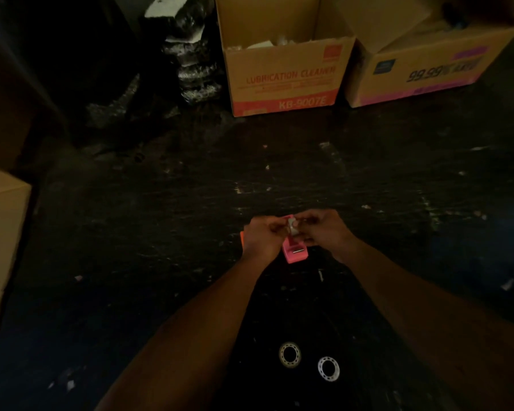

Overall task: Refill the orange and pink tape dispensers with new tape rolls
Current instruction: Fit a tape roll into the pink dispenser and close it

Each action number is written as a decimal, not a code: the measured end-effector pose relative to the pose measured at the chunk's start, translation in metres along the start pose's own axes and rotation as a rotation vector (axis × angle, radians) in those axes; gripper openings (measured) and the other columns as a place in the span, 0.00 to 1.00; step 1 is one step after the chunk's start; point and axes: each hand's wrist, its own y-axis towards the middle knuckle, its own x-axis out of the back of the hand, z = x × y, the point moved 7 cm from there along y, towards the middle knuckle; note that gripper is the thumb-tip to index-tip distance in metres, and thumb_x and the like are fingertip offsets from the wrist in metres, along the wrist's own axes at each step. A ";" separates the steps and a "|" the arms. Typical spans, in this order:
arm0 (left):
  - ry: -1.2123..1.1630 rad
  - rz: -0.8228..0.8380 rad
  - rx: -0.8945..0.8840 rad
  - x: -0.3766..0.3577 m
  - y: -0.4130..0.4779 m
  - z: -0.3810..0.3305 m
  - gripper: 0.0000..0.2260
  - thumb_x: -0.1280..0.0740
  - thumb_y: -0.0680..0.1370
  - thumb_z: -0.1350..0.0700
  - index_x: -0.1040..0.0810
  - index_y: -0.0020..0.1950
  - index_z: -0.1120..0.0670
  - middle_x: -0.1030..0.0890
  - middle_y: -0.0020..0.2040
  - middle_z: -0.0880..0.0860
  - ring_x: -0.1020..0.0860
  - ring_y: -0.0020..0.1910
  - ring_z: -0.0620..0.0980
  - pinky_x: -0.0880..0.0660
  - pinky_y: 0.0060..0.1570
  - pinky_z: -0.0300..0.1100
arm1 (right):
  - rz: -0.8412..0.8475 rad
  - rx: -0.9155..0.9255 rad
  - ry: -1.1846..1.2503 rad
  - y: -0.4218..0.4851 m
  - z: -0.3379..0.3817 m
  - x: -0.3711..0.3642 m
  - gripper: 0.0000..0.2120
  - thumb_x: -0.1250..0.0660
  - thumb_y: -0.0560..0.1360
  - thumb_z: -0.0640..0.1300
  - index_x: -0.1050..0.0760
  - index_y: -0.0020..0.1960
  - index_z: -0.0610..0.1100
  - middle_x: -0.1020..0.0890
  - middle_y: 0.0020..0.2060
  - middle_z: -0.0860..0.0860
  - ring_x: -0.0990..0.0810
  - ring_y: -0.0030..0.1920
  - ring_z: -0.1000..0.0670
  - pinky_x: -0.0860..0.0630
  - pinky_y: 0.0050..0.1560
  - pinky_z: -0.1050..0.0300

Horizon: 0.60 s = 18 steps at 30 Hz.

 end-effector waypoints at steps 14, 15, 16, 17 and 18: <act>0.273 0.125 -0.087 -0.010 -0.008 0.000 0.14 0.37 0.81 0.61 0.15 0.59 0.50 0.14 0.53 0.53 0.18 0.46 0.48 0.26 0.44 0.39 | -0.223 0.019 -0.162 0.005 -0.009 -0.003 0.05 0.26 0.70 0.43 0.17 0.45 0.51 0.13 0.46 0.45 0.13 0.46 0.46 0.17 0.53 0.44; 0.296 0.127 -0.103 -0.010 -0.010 -0.001 0.14 0.37 0.80 0.61 0.16 0.60 0.51 0.14 0.54 0.54 0.18 0.48 0.49 0.25 0.47 0.40 | -0.237 0.026 -0.173 0.005 -0.009 -0.004 0.08 0.26 0.70 0.44 0.16 0.49 0.49 0.13 0.47 0.45 0.14 0.47 0.46 0.17 0.54 0.45; 0.307 0.129 -0.112 -0.011 -0.010 -0.002 0.14 0.37 0.80 0.62 0.16 0.60 0.51 0.14 0.55 0.55 0.17 0.50 0.50 0.25 0.50 0.41 | -0.248 0.021 -0.176 0.004 -0.010 -0.003 0.10 0.26 0.71 0.43 0.16 0.52 0.47 0.13 0.48 0.45 0.14 0.47 0.47 0.18 0.54 0.47; 0.312 0.127 -0.121 -0.011 -0.010 -0.003 0.14 0.37 0.80 0.62 0.16 0.60 0.52 0.14 0.55 0.55 0.17 0.52 0.51 0.24 0.52 0.42 | -0.258 0.015 -0.178 0.003 -0.009 -0.003 0.11 0.26 0.71 0.43 0.17 0.54 0.46 0.14 0.48 0.45 0.15 0.47 0.48 0.18 0.54 0.50; 0.312 0.117 -0.131 -0.011 -0.011 -0.004 0.15 0.37 0.80 0.62 0.17 0.61 0.51 0.14 0.56 0.55 0.17 0.53 0.52 0.23 0.54 0.44 | -0.264 0.017 -0.182 0.003 -0.009 -0.001 0.11 0.27 0.72 0.42 0.17 0.54 0.45 0.14 0.47 0.47 0.16 0.46 0.50 0.18 0.52 0.54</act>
